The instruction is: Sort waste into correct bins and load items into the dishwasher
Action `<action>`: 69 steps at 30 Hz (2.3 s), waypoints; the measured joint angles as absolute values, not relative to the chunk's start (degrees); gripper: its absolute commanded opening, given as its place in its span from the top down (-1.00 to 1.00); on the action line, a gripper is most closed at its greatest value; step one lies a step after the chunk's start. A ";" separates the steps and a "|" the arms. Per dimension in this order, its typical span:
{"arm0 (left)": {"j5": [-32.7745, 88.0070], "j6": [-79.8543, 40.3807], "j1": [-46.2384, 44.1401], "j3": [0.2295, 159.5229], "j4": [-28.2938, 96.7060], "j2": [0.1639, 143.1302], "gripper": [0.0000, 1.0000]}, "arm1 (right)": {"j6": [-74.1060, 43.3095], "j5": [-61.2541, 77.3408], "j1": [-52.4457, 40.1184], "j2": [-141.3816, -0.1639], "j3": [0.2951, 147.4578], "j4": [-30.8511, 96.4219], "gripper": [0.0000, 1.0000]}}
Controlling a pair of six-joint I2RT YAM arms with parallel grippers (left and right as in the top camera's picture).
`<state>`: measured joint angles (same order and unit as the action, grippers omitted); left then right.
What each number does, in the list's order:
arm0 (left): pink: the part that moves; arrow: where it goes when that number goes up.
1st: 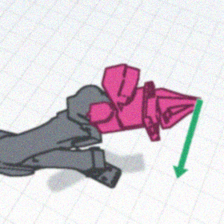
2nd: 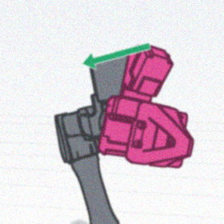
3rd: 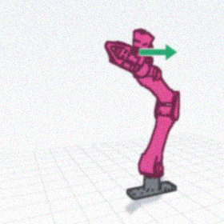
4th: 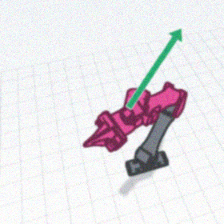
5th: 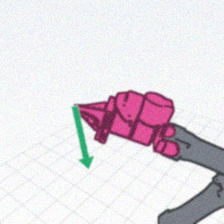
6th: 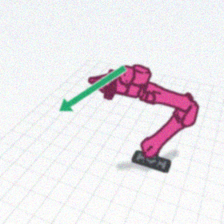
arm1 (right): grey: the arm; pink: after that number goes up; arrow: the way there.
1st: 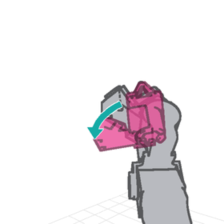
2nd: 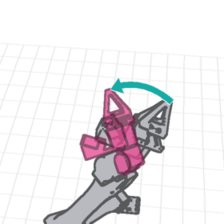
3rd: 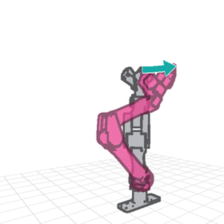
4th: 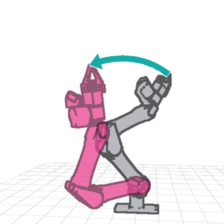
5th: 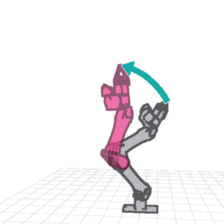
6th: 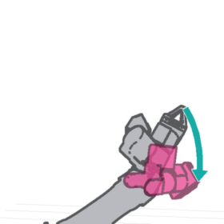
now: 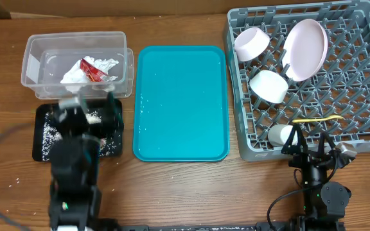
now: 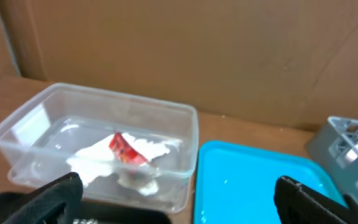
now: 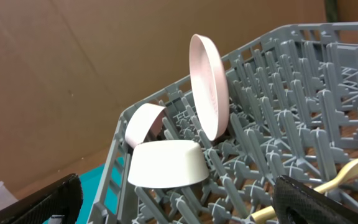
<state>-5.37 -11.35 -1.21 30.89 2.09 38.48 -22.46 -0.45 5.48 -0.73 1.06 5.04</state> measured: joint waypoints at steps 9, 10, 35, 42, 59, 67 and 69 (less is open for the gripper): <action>-7.64 -10.07 -1.06 9.82 1.67 13.28 -1.00 | -22.46 -0.43 5.50 -0.67 1.06 5.13 -1.00; -7.79 -10.07 -1.06 8.10 1.61 10.68 -1.00 | -22.48 -0.43 5.50 -0.69 1.06 5.10 -1.00; -3.64 -3.79 -1.08 0.56 4.27 0.91 -1.00 | -22.48 -0.43 5.50 -0.64 1.06 5.10 -1.00; -3.62 -3.38 -1.08 0.56 4.27 0.91 -1.00 | -22.48 -0.40 5.50 -0.64 1.06 5.10 -1.00; -3.64 -2.94 -1.06 0.56 4.27 0.91 -1.00 | -22.48 -0.43 5.50 -0.64 1.06 5.10 -1.00; -3.62 -2.94 -1.08 0.56 4.27 0.91 -0.99 | -22.48 -0.45 5.50 -0.64 1.06 5.10 -1.00; -3.62 -2.94 -1.08 0.56 4.27 0.91 -0.99 | -22.46 -0.45 5.48 -0.64 1.06 5.10 -1.00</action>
<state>-3.62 -2.94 -1.08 0.56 4.27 0.91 -22.46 -0.45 5.48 -0.64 1.06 5.10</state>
